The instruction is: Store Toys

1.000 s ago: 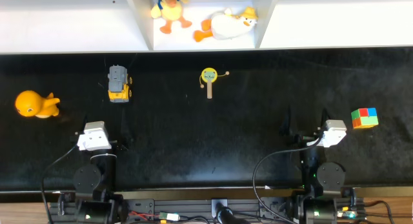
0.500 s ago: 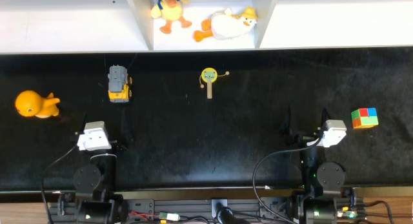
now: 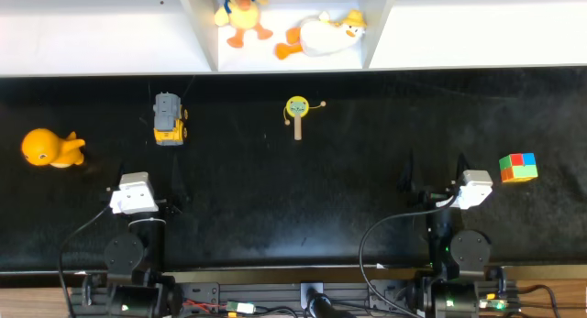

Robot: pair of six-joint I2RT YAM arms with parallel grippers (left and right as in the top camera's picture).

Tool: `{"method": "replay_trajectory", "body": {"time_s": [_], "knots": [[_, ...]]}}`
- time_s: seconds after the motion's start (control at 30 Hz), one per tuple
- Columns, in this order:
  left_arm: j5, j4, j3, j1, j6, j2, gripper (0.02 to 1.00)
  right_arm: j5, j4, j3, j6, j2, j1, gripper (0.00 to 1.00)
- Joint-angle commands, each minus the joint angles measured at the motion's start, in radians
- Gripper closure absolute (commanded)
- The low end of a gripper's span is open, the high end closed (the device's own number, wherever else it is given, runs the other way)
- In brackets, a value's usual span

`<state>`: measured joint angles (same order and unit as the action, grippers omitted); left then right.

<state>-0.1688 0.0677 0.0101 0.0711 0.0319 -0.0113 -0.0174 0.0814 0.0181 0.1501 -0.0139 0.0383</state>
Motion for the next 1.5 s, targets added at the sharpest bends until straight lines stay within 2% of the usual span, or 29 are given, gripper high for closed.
{"method": "replay_trajectory", "body": {"time_s": [0.03, 0.13, 0.53, 0.7, 0.9, 1.07, 1.23, 1.5], "knots": [[-0.012, 0.002, -0.002, -0.005, 0.022, 0.008, 0.02, 0.01, -0.004, -0.013, 0.004, 0.01, -0.005, 0.005], [-0.012, 0.024, 0.014, -0.005, 0.022, 0.0, 0.023, 0.01, -0.004, -0.013, 0.004, 0.01, -0.005, 0.005], [-0.014, 0.408, 0.338, -0.005, 0.023, -0.193, 0.02, 0.01, -0.004, -0.013, 0.004, 0.01, -0.005, 0.005], [0.019, 0.591, 0.497, -0.005, 0.023, -0.28, 0.02, 0.01, -0.004, -0.013, 0.004, 0.01, -0.005, 0.005], [0.015, 0.72, 0.626, -0.005, 0.022, -0.329, 0.02, 0.01, -0.004, -0.013, 0.004, 0.01, -0.005, 0.007], [0.021, 0.834, 0.723, -0.058, 0.016, -0.41, 0.023, 0.01, -0.004, -0.013, 0.004, 0.01, -0.005, 0.005], [0.139, 0.835, 0.777, -0.149, -0.092, -0.483, 0.023, 0.01, -0.004, -0.013, 0.004, 0.01, -0.005, 0.005], [0.378, 0.838, 0.841, -0.355, -0.329, -0.602, 0.023, 0.01, -0.004, -0.013, 0.004, 0.01, -0.005, 0.005]]}}
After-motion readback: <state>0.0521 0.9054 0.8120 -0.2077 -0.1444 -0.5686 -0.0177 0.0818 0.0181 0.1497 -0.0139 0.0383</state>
